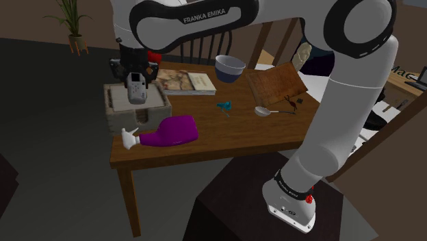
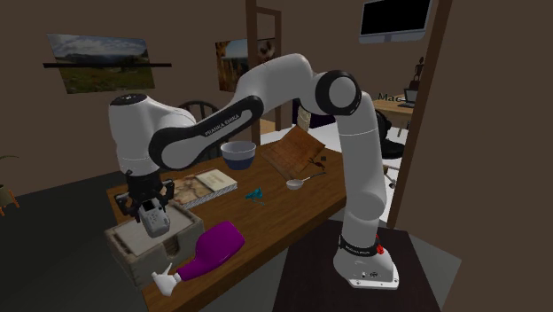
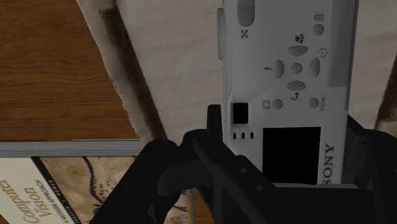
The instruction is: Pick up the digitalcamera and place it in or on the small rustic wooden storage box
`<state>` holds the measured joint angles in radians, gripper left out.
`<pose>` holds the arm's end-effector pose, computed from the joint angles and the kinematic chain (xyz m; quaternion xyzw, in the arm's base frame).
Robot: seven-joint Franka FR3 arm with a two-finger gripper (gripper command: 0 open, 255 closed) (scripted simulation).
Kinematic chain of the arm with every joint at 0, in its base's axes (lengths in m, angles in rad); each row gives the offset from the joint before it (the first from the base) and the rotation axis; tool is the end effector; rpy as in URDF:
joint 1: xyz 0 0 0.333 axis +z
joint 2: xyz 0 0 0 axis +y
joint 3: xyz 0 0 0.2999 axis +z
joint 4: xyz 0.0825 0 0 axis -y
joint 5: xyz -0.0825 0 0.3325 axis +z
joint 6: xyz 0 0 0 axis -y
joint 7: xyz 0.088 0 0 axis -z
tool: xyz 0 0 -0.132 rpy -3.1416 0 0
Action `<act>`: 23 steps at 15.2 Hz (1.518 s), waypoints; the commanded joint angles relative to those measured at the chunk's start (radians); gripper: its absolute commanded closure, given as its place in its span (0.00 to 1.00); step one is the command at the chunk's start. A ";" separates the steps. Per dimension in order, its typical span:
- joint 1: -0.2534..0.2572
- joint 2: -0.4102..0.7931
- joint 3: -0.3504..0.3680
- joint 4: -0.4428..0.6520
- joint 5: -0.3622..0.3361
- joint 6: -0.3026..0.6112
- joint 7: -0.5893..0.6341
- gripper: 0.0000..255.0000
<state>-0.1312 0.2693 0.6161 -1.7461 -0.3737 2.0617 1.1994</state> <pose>0.5433 0.2263 0.4312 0.9531 -0.2838 0.1029 0.0229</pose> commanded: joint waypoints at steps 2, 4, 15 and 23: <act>0.001 0.001 0.000 -0.005 0.000 0.003 0.002 1.00; 0.001 0.001 0.000 -0.005 0.000 0.003 0.002 1.00; 0.001 -0.047 0.017 0.060 0.042 -0.100 -0.025 0.00; 0.001 -0.047 0.017 0.060 0.042 -0.100 -0.025 0.00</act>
